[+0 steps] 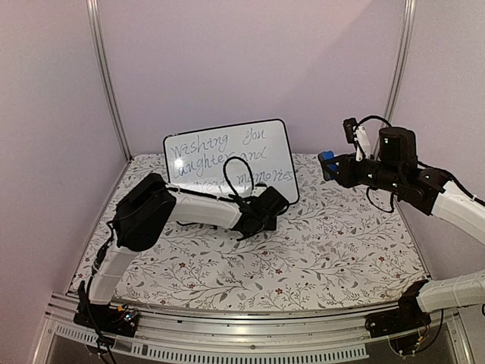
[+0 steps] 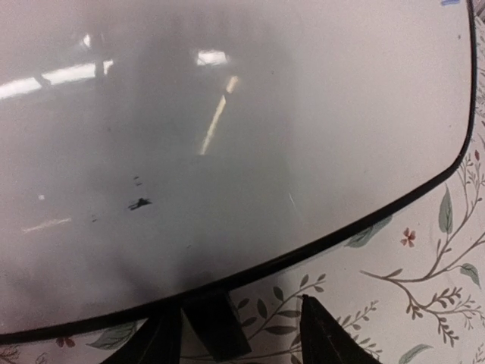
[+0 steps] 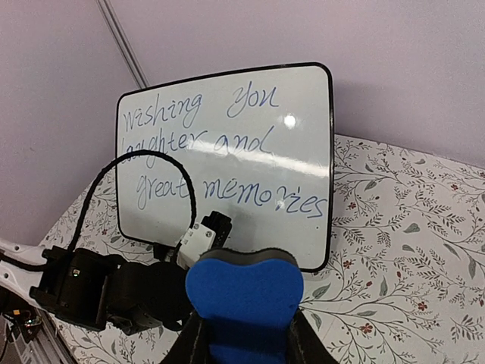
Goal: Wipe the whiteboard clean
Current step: Move the whiteboard to the center of the board.
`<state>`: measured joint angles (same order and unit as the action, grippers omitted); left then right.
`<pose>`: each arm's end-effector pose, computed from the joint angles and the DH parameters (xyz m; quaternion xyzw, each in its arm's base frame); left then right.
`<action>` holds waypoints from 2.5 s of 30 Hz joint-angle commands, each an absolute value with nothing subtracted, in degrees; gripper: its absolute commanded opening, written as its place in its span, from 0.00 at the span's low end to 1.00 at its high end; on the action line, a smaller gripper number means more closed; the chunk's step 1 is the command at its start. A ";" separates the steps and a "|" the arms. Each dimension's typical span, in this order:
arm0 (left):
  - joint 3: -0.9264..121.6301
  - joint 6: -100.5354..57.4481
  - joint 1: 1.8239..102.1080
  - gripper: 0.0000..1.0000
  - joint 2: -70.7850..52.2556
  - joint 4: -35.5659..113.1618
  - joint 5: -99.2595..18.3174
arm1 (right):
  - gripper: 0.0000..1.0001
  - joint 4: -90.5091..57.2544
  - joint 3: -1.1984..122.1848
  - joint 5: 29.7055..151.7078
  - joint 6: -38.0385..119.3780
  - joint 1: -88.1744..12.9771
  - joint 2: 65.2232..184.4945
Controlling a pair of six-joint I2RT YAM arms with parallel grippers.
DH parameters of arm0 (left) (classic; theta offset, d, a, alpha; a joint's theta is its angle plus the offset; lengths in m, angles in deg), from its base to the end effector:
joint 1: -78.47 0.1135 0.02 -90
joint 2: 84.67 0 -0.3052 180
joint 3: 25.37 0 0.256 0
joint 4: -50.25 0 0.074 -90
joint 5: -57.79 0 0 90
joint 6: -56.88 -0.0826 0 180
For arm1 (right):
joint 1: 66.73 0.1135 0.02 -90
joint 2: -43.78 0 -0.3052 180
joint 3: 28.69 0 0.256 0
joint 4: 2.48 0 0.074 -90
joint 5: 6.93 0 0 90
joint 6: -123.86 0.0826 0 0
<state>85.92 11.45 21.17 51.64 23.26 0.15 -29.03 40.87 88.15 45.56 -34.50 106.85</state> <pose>0.3404 -0.4483 0.1027 0.0105 0.9126 -0.0767 0.4016 0.2354 0.1571 0.3609 -0.1709 0.8010 0.2478 0.5174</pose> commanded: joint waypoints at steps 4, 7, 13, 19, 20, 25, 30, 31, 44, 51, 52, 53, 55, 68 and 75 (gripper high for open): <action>88.61 10.75 20.82 0.41 54.08 22.11 3.73 | 0.17 -28.70 39.58 89.04 45.71 -34.60 106.18; 89.08 10.09 20.67 0.32 54.56 22.41 3.90 | 0.17 -28.77 39.45 88.96 45.67 -34.65 106.14; 89.95 9.64 20.10 0.17 54.60 22.37 4.13 | 0.17 -28.61 39.46 88.87 45.63 -34.64 106.09; 90.84 8.38 18.52 0.04 53.89 22.97 3.55 | 0.17 -28.68 39.74 88.69 45.51 -34.64 106.25; 91.10 8.25 18.24 0.03 53.81 22.92 3.22 | 0.17 -28.63 39.85 88.69 45.46 -34.65 106.26; 91.69 8.81 17.03 0.02 53.26 22.55 1.78 | 0.17 -29.08 40.43 88.44 45.25 -34.59 106.27; 92.79 9.94 15.49 0.02 52.97 21.64 -0.20 | 0.17 -29.86 41.17 88.13 44.87 -34.64 106.27; 93.23 10.02 15.00 0.03 53.01 21.39 -0.48 | 0.17 -30.16 41.45 88.08 44.80 -34.60 106.27; 95.46 6.05 12.09 0.18 53.94 22.22 -3.66 | 0.17 -32.01 42.51 87.20 44.20 -34.65 106.01; 94.98 6.33 12.50 0.17 54.90 22.25 -5.68 | 0.17 -31.77 42.69 87.45 44.37 -34.65 106.00; 94.91 6.11 12.50 0.18 54.83 22.34 -5.93 | 0.17 -31.77 42.73 87.54 44.41 -34.62 106.08; 94.69 6.00 12.50 0.18 54.81 22.44 -6.08 | 0.17 -31.76 42.77 87.61 44.43 -34.64 106.09; 94.24 5.98 12.54 0.18 54.88 22.94 -6.68 | 0.17 -31.85 42.78 87.56 44.50 -34.65 106.02; 92.92 5.49 12.80 0.29 55.37 24.10 -10.06 | 0.17 -31.90 42.76 87.25 44.84 -34.65 105.50; 90.41 3.82 12.79 0.54 53.93 26.38 -10.87 | 0.17 -31.75 43.02 87.23 44.72 -34.62 106.02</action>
